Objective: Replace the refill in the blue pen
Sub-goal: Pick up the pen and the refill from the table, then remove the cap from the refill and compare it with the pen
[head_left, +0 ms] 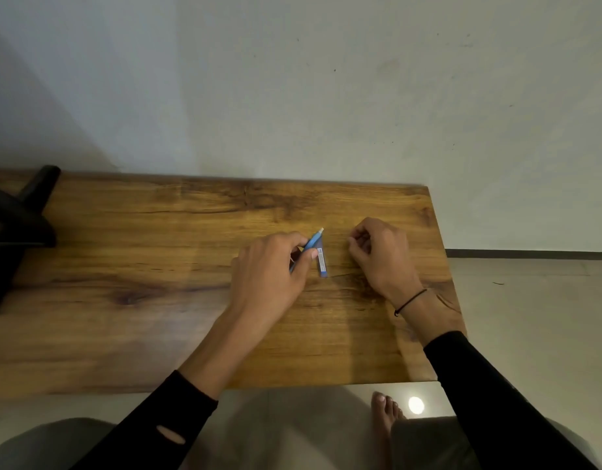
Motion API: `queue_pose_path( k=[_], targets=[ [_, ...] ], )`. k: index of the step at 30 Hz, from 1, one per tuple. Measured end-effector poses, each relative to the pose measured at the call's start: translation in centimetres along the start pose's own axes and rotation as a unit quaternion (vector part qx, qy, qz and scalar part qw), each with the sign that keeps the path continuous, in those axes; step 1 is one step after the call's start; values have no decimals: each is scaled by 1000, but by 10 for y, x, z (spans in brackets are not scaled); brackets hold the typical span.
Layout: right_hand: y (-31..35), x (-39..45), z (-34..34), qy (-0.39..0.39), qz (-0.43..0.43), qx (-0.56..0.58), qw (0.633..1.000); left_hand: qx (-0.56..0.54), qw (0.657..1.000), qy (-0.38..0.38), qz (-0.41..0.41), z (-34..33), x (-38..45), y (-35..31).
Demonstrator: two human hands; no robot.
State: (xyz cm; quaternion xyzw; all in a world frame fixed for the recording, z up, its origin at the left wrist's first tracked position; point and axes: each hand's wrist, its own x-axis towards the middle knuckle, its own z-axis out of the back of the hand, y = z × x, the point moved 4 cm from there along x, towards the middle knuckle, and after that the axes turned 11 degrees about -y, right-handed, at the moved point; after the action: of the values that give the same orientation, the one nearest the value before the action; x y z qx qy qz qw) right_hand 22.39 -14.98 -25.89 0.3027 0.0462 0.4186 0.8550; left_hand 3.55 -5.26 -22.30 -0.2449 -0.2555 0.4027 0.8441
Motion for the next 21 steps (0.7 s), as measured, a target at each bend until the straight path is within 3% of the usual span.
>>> queue_pose_path(
  k=[9,12,15,18,21],
  targets=[
    [-4,2,1,17,2,-18,1000,-3,1000,11,1,0,-1,-1],
    [-3,4,15,-11,-4,-11,1000,-1,1000,13,-2,-1,-1,-2],
    [5,8,31,-48,-29,105,993,11,1000,19,-3,-2,-1,-4],
    [21,3,25,56,-73,310,946,18,999,28,-10,-4,-1,-8],
    [29,-2,16,101,-84,361,923,18,999,36,-15,-6,-2,-12]
  ],
)
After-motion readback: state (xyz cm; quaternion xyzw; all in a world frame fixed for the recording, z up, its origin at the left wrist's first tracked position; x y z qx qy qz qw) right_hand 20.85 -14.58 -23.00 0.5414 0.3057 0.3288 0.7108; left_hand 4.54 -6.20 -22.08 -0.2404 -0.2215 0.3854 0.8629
